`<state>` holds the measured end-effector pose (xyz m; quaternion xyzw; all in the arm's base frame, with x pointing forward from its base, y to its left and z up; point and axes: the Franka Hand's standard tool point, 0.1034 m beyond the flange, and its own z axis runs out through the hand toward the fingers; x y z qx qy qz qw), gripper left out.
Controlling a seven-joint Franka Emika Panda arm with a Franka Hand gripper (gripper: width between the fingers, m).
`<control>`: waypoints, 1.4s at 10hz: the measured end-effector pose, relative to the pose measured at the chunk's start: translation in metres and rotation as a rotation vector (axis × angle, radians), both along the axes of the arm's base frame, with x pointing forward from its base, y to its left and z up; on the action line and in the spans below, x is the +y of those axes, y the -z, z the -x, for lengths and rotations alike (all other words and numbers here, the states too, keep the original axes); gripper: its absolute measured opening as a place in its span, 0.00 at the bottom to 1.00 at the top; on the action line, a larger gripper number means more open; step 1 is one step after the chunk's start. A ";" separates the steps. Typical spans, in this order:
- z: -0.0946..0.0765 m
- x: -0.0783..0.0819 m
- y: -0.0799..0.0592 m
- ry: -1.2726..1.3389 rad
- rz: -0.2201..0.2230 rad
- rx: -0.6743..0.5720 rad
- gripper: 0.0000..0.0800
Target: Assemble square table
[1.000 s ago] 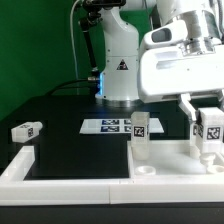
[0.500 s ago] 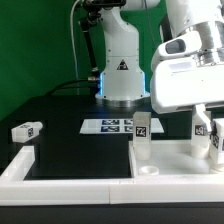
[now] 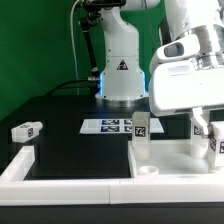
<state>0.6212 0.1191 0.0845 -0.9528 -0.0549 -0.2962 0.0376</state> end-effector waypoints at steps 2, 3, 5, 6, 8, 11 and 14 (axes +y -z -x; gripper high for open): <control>0.000 0.000 0.000 0.000 0.000 0.000 0.63; 0.000 0.000 0.000 0.000 0.000 0.000 0.77; 0.000 0.000 0.000 0.000 0.000 0.000 0.80; 0.000 0.000 0.000 0.000 0.000 0.000 0.81; 0.000 0.000 0.000 0.000 0.000 0.000 0.81; 0.005 0.008 -0.005 0.106 -0.085 0.179 0.81; -0.004 -0.009 -0.009 0.154 -0.076 0.271 0.81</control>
Offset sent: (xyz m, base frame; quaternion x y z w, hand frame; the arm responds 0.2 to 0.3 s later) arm 0.0000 0.0000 0.0000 0.0000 0.0000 0.0000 1.0000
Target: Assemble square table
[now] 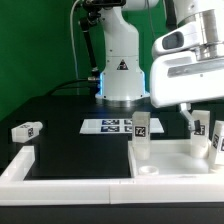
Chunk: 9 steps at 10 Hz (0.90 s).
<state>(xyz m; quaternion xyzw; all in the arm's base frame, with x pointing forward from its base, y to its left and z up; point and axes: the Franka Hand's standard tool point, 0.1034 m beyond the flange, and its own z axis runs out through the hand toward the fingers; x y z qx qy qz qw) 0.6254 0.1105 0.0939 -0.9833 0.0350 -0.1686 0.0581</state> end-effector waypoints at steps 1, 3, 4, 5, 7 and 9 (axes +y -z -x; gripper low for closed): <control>0.004 -0.006 0.004 -0.002 -0.017 0.093 0.81; 0.001 -0.010 0.001 -0.006 -0.039 0.177 0.81; 0.001 -0.010 0.002 -0.005 -0.037 0.170 0.81; 0.001 -0.010 0.003 -0.004 -0.036 0.170 0.81; 0.004 -0.008 0.012 -0.006 -0.034 0.179 0.81; 0.009 0.006 0.022 0.024 -0.044 0.200 0.81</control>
Offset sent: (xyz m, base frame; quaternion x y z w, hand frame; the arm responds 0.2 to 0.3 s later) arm 0.0000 0.0000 0.0000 0.0000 0.0000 0.0000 1.0000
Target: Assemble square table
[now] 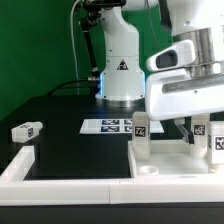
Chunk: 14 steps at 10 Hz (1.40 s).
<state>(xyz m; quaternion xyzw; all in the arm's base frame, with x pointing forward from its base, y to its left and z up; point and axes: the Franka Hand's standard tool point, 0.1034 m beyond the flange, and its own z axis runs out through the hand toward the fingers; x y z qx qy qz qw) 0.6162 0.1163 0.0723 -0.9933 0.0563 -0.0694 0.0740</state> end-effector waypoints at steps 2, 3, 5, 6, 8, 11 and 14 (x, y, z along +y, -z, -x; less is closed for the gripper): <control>-0.001 0.003 0.001 0.030 -0.005 0.005 0.81; 0.000 0.003 0.001 0.044 -0.007 0.007 0.69; 0.000 0.003 0.001 0.121 -0.020 0.018 0.51; 0.000 0.002 0.001 0.173 -0.027 0.025 0.36; 0.000 0.002 0.001 0.309 -0.047 0.044 0.36; -0.003 0.002 0.002 0.596 -0.096 0.085 0.36; -0.001 0.002 0.003 1.106 -0.205 0.185 0.36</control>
Offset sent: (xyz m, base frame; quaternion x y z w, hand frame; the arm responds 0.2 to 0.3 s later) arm 0.0000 0.0000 0.0000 0.0000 0.0000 0.0000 1.0000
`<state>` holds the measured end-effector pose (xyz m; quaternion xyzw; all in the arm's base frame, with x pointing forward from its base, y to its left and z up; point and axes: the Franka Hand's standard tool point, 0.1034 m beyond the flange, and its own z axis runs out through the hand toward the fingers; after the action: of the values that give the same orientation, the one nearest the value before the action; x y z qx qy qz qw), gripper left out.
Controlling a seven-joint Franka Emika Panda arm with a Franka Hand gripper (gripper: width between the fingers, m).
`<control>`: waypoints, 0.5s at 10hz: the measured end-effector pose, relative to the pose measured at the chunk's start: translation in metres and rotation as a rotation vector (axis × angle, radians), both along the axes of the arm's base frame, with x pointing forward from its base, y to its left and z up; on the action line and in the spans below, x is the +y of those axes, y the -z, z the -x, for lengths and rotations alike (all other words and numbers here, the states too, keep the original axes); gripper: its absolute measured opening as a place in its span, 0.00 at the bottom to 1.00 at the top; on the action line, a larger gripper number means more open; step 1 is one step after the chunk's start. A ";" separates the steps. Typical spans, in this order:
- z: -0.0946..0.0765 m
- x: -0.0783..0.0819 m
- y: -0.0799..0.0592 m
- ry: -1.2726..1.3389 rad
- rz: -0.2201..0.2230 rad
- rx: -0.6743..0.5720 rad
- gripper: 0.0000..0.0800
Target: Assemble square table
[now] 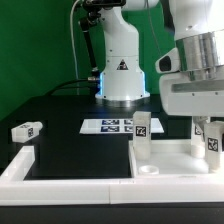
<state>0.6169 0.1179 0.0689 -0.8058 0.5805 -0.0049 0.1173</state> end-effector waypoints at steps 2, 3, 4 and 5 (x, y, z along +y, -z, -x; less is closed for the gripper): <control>-0.004 -0.003 0.000 0.195 -0.062 0.010 0.36; -0.003 -0.002 0.000 0.204 -0.063 0.012 0.37; -0.003 -0.002 0.000 0.188 -0.061 0.009 0.37; -0.003 -0.002 0.000 0.150 -0.054 0.003 0.63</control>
Offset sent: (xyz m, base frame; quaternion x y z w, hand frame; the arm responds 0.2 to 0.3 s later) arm 0.0000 0.0000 0.0000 0.0000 0.0000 0.0000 1.0000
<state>0.6200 0.1164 0.0687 -0.7565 0.6394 0.0032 0.1376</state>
